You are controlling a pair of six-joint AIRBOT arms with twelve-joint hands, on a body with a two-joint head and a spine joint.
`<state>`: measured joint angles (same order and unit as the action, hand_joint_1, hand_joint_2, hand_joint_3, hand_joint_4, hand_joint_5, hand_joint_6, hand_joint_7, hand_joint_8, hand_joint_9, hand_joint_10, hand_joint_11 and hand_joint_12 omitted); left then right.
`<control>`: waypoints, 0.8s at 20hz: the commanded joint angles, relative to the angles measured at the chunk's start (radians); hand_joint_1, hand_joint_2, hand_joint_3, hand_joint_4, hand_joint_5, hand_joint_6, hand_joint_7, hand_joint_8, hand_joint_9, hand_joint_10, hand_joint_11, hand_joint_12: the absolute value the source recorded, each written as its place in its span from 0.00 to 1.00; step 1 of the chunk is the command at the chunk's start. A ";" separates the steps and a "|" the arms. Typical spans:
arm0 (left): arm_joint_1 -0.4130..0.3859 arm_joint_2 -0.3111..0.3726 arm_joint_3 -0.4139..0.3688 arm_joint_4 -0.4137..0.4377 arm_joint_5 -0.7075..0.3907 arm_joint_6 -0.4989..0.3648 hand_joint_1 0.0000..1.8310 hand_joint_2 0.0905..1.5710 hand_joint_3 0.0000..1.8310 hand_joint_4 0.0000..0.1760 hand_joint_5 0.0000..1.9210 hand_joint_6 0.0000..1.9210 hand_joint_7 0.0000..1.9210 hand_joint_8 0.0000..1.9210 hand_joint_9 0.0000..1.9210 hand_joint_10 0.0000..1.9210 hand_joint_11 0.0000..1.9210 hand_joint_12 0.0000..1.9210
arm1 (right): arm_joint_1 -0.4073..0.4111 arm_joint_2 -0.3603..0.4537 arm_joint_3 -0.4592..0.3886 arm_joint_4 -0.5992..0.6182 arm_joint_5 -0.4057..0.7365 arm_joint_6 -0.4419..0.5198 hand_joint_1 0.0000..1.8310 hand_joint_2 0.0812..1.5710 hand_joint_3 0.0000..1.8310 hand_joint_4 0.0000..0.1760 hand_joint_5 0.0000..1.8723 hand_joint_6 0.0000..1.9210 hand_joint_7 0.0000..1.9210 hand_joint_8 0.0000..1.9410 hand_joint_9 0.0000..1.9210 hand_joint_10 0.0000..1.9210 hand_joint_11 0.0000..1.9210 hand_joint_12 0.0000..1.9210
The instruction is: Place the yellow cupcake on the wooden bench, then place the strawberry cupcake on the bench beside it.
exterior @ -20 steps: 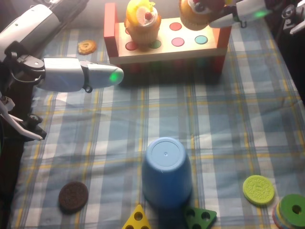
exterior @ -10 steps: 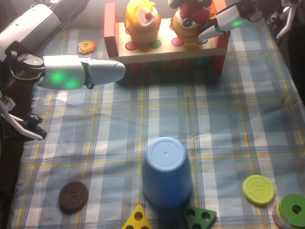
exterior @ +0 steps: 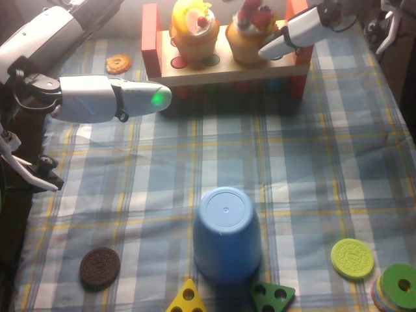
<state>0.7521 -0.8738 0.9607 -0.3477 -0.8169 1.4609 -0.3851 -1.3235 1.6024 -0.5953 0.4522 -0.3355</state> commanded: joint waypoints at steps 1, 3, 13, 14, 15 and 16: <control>-0.013 0.007 0.005 0.015 -0.117 -0.011 0.51 0.50 0.00 1.00 0.00 0.00 0.00 0.00 0.00 0.00 0.00 0.00 | 0.021 -0.001 -0.002 0.030 0.091 0.002 0.50 0.55 0.00 0.41 0.25 0.00 0.20 0.00 0.23 0.06 0.00 0.62; -0.013 0.009 0.005 0.015 -0.121 -0.011 0.51 0.51 0.00 1.00 0.00 0.00 0.00 0.00 0.00 0.00 0.00 0.00 | 0.021 0.000 -0.013 0.030 0.092 0.002 0.46 0.54 0.00 0.54 0.22 0.00 0.18 0.00 0.20 0.03 0.00 0.60; 0.104 0.113 -0.043 0.081 -0.423 -0.303 0.47 0.49 0.00 0.93 0.00 0.00 0.00 0.00 0.00 0.00 0.00 0.00 | -0.199 0.347 -0.306 0.401 0.594 -0.174 0.44 0.54 0.00 1.00 0.00 0.00 0.00 0.00 0.00 0.00 0.00 0.01; 0.130 0.128 -0.055 0.092 -0.493 -0.346 0.44 0.50 0.00 0.71 0.00 0.00 0.00 0.00 0.00 0.00 0.00 0.00 | -0.272 0.384 -0.353 0.463 0.707 -0.191 0.44 0.53 0.00 1.00 0.00 0.00 0.00 0.00 0.00 0.00 0.00 0.00; 0.164 0.138 -0.060 0.097 -0.568 -0.400 0.50 0.49 0.00 0.83 0.00 0.00 0.00 0.00 0.00 0.00 0.00 0.00 | -0.355 0.409 -0.389 0.523 0.821 -0.193 0.50 0.53 0.00 1.00 0.00 0.00 0.00 0.00 0.00 0.00 0.00 0.00; 0.197 0.140 -0.062 0.099 -0.634 -0.452 0.48 0.51 0.00 0.84 0.00 0.00 0.02 0.01 0.00 0.00 0.00 0.00 | -0.422 0.427 -0.418 0.572 0.919 -0.193 0.53 0.55 0.00 0.79 0.00 0.00 0.00 0.00 0.00 0.00 0.00 0.00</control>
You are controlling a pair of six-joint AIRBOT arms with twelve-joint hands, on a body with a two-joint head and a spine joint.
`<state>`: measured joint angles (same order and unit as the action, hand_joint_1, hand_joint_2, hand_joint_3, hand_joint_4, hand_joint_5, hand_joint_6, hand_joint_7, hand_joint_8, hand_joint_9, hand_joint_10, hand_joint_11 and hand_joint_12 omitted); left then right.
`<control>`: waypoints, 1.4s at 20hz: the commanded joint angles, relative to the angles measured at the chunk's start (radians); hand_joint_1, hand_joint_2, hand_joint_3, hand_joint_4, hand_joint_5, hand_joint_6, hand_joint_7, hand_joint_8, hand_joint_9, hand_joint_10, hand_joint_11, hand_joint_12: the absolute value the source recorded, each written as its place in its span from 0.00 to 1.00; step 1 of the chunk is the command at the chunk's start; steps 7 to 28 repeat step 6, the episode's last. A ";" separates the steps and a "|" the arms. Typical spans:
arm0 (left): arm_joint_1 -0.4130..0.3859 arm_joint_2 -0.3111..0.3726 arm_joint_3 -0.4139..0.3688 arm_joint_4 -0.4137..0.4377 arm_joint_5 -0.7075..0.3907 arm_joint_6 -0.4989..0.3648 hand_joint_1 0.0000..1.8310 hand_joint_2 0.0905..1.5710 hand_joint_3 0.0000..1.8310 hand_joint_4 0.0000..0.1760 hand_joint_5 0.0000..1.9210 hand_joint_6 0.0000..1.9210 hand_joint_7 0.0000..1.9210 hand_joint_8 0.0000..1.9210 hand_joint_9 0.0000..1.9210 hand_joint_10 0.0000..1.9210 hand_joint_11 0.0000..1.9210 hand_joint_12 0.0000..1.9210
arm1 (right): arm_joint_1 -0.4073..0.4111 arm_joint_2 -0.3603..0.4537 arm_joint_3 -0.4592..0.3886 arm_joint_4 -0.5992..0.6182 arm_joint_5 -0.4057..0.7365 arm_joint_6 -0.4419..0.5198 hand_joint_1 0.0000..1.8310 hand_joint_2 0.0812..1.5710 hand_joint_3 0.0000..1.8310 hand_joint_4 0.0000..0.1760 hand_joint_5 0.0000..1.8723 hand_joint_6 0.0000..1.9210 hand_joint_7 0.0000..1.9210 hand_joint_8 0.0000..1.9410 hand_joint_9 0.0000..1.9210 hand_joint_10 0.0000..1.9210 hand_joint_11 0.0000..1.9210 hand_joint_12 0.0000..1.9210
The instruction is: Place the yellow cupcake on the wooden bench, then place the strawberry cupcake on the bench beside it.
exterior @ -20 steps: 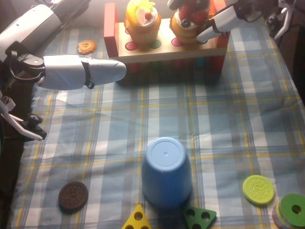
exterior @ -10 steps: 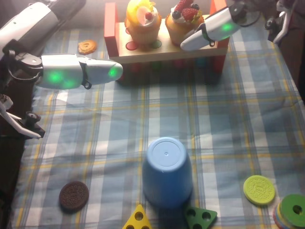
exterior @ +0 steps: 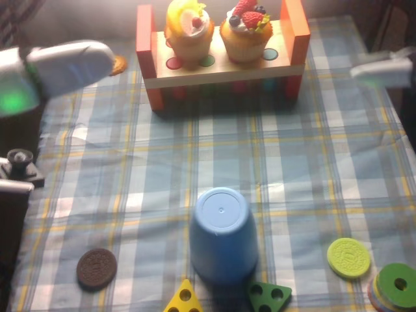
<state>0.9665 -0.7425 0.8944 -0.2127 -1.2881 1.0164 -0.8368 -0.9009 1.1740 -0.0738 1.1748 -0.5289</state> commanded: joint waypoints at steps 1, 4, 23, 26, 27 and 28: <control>0.014 0.009 0.005 -0.036 -0.226 -0.060 0.46 0.52 0.01 0.70 0.00 0.00 0.01 0.00 0.00 0.00 0.00 0.00 | -0.031 0.011 -0.011 0.089 0.288 0.000 0.54 0.55 0.00 0.66 0.01 0.00 0.01 0.00 0.01 0.00 0.00 0.00; 0.079 0.003 0.006 -0.023 -0.371 -0.177 0.36 0.65 0.00 0.34 0.19 0.06 0.08 0.01 0.09 0.00 0.00 0.34 | -0.110 0.010 -0.048 0.125 0.472 0.000 0.50 0.66 0.01 0.34 0.01 0.00 0.04 0.00 0.03 0.00 0.01 0.00; 0.095 -0.008 0.012 -0.012 -0.446 -0.250 0.19 0.80 0.01 0.85 0.06 0.01 0.00 0.00 0.00 0.00 0.00 0.01 | -0.110 0.010 -0.068 0.101 0.559 0.000 0.27 0.77 0.02 0.44 0.07 0.01 0.02 0.00 0.01 0.00 0.00 0.00; 0.095 -0.008 0.012 -0.012 -0.446 -0.250 0.19 0.80 0.01 0.85 0.06 0.01 0.00 0.00 0.00 0.00 0.00 0.01 | -0.110 0.010 -0.068 0.101 0.559 0.000 0.27 0.77 0.02 0.44 0.07 0.01 0.02 0.00 0.01 0.00 0.00 0.00; 0.095 -0.008 0.012 -0.012 -0.446 -0.250 0.19 0.80 0.01 0.85 0.06 0.01 0.00 0.00 0.00 0.00 0.00 0.01 | -0.110 0.010 -0.068 0.101 0.559 0.000 0.27 0.77 0.02 0.44 0.07 0.01 0.02 0.00 0.01 0.00 0.00 0.00; 0.095 -0.008 0.012 -0.012 -0.446 -0.250 0.19 0.80 0.01 0.85 0.06 0.01 0.00 0.00 0.00 0.00 0.00 0.01 | -0.110 0.010 -0.068 0.101 0.559 0.000 0.27 0.77 0.02 0.44 0.07 0.01 0.02 0.00 0.01 0.00 0.00 0.00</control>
